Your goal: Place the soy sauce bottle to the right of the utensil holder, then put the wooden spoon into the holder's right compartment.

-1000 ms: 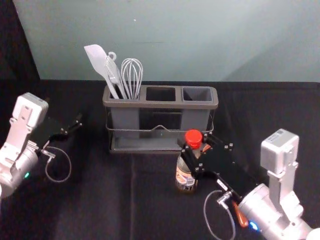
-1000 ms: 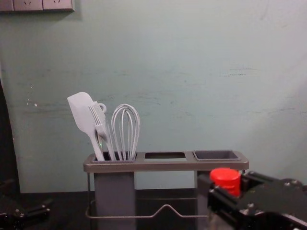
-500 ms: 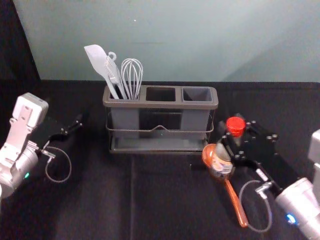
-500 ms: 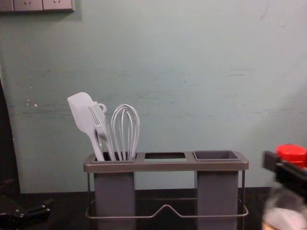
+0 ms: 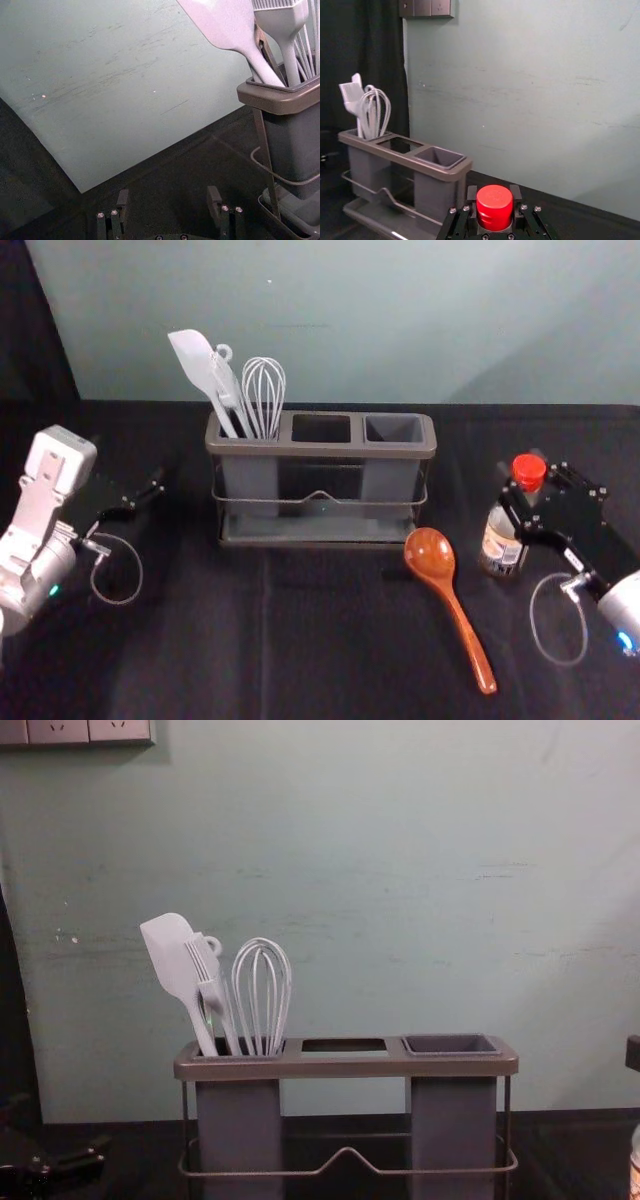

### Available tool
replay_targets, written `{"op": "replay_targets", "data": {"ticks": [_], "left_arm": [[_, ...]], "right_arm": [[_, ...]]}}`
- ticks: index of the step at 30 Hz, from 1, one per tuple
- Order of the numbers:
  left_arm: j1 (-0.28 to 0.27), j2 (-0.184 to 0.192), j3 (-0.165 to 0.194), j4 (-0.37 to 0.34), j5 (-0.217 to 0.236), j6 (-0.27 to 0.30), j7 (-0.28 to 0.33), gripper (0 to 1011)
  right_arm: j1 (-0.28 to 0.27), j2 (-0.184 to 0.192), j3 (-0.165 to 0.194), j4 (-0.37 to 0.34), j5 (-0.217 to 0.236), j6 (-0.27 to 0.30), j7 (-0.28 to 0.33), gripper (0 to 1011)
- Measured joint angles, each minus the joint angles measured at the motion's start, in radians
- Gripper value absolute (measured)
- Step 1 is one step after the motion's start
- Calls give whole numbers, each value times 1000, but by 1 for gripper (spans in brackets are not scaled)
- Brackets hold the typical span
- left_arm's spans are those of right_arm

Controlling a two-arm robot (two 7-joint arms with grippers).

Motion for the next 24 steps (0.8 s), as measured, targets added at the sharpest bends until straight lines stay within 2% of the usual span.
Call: {"op": "replay_targets", "data": {"ticks": [9,19,24], "left_arm": [[0,0,0,0,0,0,0,1000],[0,0,0,0,0,0,0,1000],[0,0,0,0,0,0,0,1000]], "right_arm": [[119,-25,-1,145,28,-46,74,386],[243,-60,-22,305,79,-103,142,387],[272,-75,-29,348,99,-120,158,386]]}}
